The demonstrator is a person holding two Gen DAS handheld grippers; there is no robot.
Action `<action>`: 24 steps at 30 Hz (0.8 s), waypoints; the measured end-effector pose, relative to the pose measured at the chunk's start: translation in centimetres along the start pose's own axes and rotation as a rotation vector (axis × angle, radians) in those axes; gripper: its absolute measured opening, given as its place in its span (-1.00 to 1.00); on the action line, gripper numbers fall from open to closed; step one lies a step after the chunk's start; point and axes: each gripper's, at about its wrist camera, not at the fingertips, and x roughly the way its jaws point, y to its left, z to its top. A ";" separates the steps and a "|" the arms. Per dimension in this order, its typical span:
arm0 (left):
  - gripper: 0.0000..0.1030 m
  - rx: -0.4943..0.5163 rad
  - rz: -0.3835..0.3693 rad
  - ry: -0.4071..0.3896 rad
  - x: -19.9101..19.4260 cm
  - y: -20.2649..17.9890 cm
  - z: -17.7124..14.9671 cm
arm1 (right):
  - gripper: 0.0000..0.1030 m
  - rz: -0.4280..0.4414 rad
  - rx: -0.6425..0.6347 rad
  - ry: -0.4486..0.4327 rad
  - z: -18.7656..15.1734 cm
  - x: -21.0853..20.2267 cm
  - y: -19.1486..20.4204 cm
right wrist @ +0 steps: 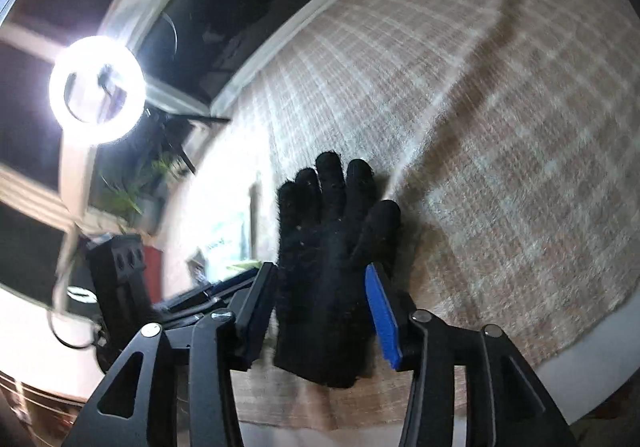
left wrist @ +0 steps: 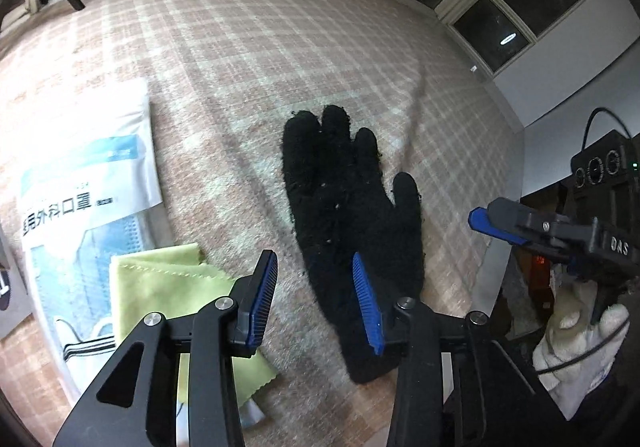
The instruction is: Organize soft objects
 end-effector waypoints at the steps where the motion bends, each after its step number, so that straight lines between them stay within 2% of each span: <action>1: -0.27 0.001 -0.001 0.003 0.2 -0.2 0.1 | -0.15 -0.014 -0.009 0.013 0.0 0.3 0.1; 9: -0.27 0.018 0.014 0.037 2.0 -1.1 0.5 | -0.15 0.006 0.062 0.114 -0.5 3.8 -2.7; 20: -0.33 0.024 0.020 0.063 3.9 -1.7 0.9 | -0.16 0.031 0.051 0.137 -0.6 6.1 -2.5; 24: -0.48 0.030 0.017 0.063 4.1 -1.9 0.8 | -0.47 0.034 0.043 0.143 -0.9 6.4 -2.2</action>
